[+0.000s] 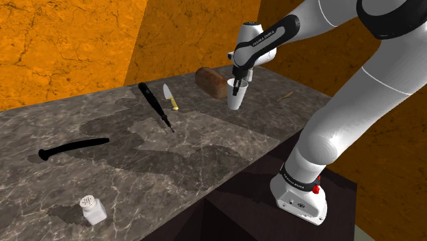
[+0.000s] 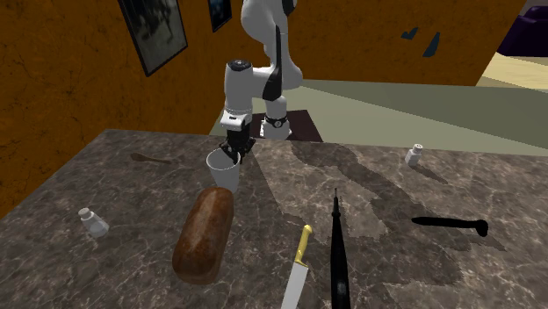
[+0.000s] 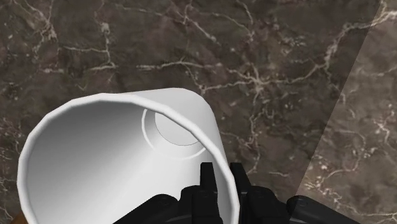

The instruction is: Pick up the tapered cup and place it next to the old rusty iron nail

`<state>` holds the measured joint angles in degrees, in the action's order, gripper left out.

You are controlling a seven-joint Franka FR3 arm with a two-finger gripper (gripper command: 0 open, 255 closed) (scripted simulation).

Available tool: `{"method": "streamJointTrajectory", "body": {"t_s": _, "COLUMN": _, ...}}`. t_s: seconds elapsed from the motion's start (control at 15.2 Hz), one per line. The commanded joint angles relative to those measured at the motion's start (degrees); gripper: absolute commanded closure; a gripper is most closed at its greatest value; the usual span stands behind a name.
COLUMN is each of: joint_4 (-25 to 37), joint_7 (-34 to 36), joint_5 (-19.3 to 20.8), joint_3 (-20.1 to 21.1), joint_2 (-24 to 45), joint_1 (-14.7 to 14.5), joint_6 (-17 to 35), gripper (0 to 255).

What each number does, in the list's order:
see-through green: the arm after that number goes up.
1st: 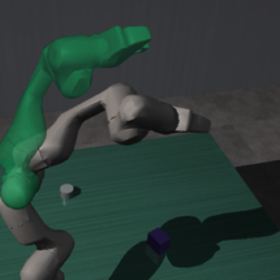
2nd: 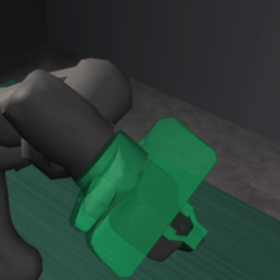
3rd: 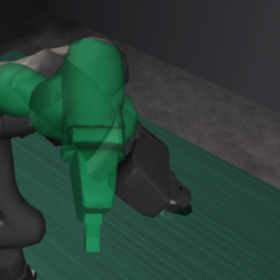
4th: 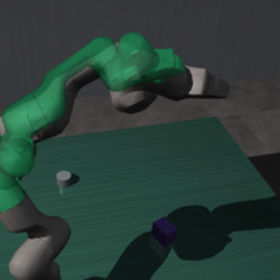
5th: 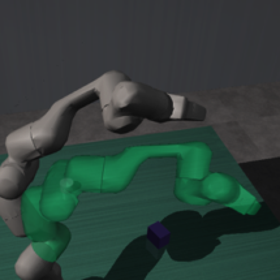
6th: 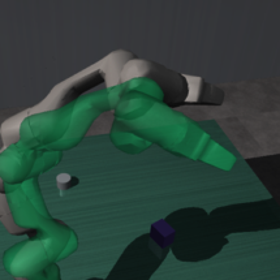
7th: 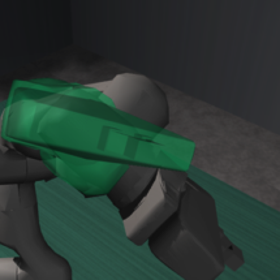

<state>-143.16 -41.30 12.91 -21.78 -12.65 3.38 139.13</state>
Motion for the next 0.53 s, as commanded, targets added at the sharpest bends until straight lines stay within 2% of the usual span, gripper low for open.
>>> {"method": "streamJointTrajectory", "body": {"t_s": 0.0, "joint_4": 0.0, "joint_7": 0.0, "joint_5": 0.0, "joint_3": 0.0, "joint_2": 0.0, "joint_1": 0.0, "joint_6": 0.0, "gripper": 255}}
{"method": "streamJointTrajectory", "body": {"t_s": 0.2, "joint_4": 0.0, "joint_7": 0.0, "joint_5": 0.0, "joint_3": 0.0, "joint_2": 0.0, "joint_1": 0.0, "joint_6": 0.0, "gripper": 255}}
{"method": "streamJointTrajectory", "body": {"t_s": 0.46, "joint_4": 1.5, "joint_7": 0.0, "joint_5": 0.2, "joint_3": 0.4, "joint_2": -2.0, "joint_1": 0.0, "joint_6": -3.5, "gripper": 255}}
